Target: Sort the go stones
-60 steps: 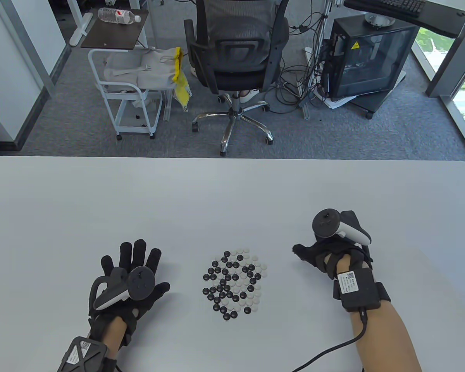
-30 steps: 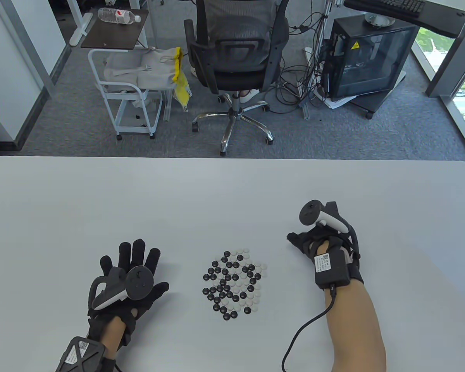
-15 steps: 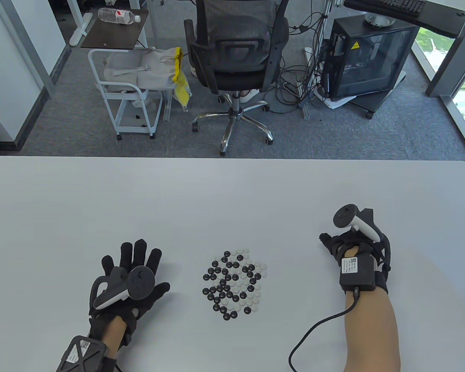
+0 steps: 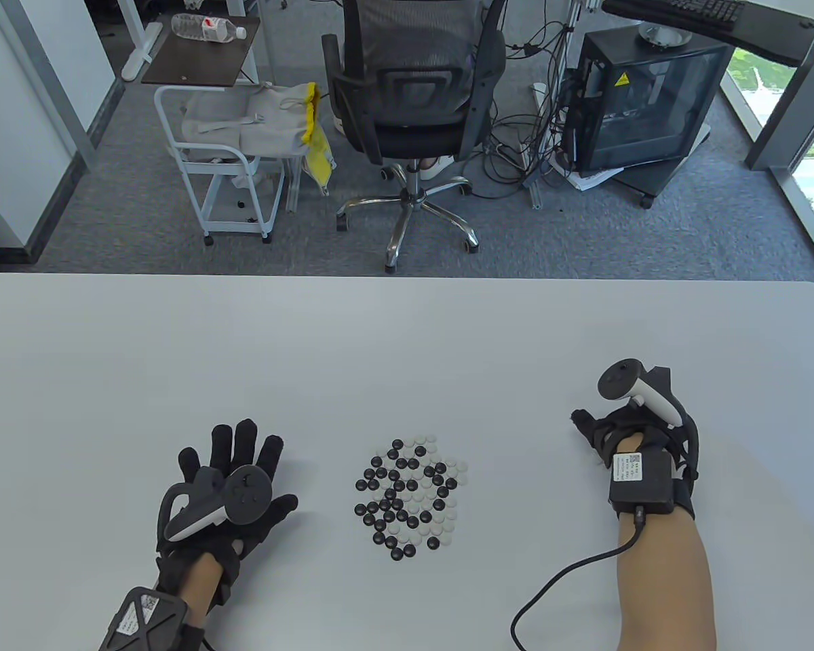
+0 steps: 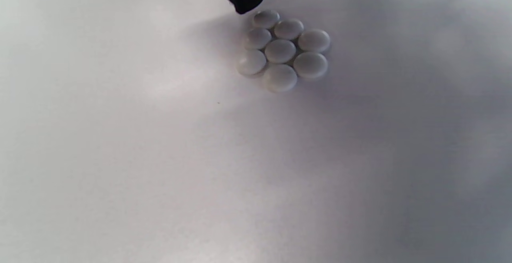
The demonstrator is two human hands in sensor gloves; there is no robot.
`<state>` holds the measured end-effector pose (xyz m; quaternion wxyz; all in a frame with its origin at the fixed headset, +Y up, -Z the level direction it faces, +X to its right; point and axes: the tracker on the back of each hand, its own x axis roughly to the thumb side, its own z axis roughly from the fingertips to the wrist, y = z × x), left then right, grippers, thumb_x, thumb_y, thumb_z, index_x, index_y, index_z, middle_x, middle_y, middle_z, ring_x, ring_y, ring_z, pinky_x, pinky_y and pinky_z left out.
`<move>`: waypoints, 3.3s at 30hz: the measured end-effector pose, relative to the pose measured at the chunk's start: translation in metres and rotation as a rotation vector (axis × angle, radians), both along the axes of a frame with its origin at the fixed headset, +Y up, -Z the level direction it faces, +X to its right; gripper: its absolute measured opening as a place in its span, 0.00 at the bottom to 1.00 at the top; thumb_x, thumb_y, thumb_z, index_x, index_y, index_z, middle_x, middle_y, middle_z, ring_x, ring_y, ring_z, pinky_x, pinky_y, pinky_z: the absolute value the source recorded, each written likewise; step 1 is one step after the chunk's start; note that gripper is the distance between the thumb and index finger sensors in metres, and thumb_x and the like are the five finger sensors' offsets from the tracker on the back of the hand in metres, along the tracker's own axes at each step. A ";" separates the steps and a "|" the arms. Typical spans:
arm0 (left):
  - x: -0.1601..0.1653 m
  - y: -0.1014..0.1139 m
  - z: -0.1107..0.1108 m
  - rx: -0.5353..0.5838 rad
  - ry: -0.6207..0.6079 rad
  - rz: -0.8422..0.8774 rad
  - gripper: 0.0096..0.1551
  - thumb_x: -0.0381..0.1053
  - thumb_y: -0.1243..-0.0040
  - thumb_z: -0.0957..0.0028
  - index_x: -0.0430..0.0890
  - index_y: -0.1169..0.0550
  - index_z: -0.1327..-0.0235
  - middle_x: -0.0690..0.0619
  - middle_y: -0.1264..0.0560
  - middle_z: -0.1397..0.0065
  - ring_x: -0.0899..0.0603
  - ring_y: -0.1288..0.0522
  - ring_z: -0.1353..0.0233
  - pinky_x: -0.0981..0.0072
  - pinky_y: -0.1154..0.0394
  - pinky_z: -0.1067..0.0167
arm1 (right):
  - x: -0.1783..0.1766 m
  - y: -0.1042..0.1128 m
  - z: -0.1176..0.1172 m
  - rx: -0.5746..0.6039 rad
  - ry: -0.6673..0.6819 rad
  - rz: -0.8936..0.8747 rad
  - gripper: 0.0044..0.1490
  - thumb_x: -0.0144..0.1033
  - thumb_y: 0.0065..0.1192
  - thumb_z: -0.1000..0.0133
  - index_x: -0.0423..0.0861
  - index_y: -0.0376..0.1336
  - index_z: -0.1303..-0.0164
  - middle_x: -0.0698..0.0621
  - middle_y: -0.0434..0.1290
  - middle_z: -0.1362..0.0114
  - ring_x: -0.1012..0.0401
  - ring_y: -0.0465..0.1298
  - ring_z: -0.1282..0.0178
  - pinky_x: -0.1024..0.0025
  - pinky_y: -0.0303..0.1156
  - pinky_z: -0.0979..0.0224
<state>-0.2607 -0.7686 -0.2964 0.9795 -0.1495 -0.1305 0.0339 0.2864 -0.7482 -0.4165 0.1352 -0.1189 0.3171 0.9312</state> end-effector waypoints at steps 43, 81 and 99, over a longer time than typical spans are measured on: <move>0.000 0.002 0.001 0.020 -0.005 0.008 0.53 0.70 0.61 0.40 0.48 0.65 0.15 0.37 0.81 0.20 0.27 0.82 0.25 0.17 0.78 0.45 | -0.082 -0.007 -0.007 -0.033 0.283 -0.020 0.44 0.55 0.40 0.37 0.40 0.63 0.19 0.25 0.32 0.15 0.26 0.24 0.24 0.13 0.27 0.35; 0.002 0.000 0.000 0.001 -0.004 -0.011 0.53 0.69 0.62 0.40 0.48 0.65 0.15 0.37 0.81 0.20 0.27 0.82 0.25 0.17 0.78 0.45 | -0.123 0.017 0.011 -0.027 0.505 -0.144 0.43 0.55 0.42 0.37 0.39 0.68 0.23 0.25 0.33 0.15 0.26 0.26 0.24 0.13 0.29 0.34; 0.001 0.000 0.001 0.003 -0.003 0.000 0.53 0.69 0.61 0.40 0.48 0.65 0.15 0.37 0.81 0.20 0.27 0.82 0.25 0.17 0.78 0.45 | -0.155 -0.009 0.020 -0.096 0.600 -0.152 0.42 0.55 0.42 0.37 0.42 0.65 0.21 0.25 0.32 0.15 0.26 0.26 0.24 0.12 0.30 0.35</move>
